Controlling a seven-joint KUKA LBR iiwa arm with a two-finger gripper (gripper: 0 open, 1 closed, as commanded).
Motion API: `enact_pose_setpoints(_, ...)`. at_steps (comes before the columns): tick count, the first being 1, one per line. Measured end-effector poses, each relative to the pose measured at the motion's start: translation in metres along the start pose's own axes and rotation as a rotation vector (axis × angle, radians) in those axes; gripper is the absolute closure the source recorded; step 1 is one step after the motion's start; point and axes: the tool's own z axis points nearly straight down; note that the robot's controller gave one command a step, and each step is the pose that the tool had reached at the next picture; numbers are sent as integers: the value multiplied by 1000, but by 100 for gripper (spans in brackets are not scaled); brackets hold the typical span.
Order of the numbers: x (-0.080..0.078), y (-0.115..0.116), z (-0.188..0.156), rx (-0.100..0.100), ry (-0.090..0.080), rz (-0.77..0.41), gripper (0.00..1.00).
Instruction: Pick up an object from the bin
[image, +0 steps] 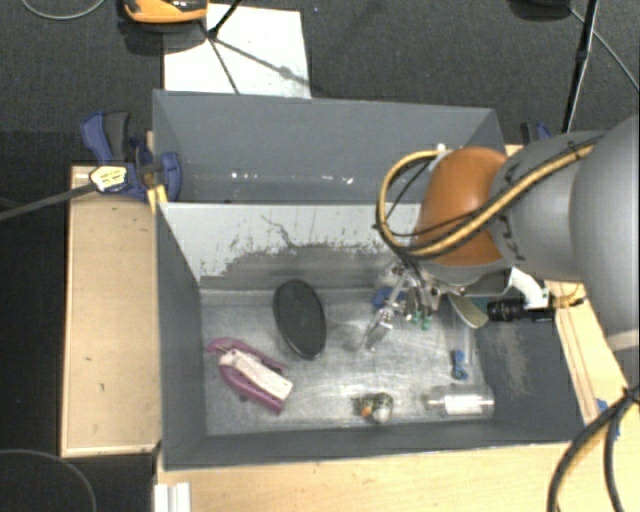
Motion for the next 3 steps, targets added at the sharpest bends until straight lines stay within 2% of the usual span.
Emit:
enact_pose_setpoints(1, 0, 0, 0, 1, 0, -3, 100)
enact_pose_setpoints(2, 0, 0, 0, 1, 1, -5, 0)
enact_pose_setpoints(3, -19, -18, 26, -3, 1, 159, 0)
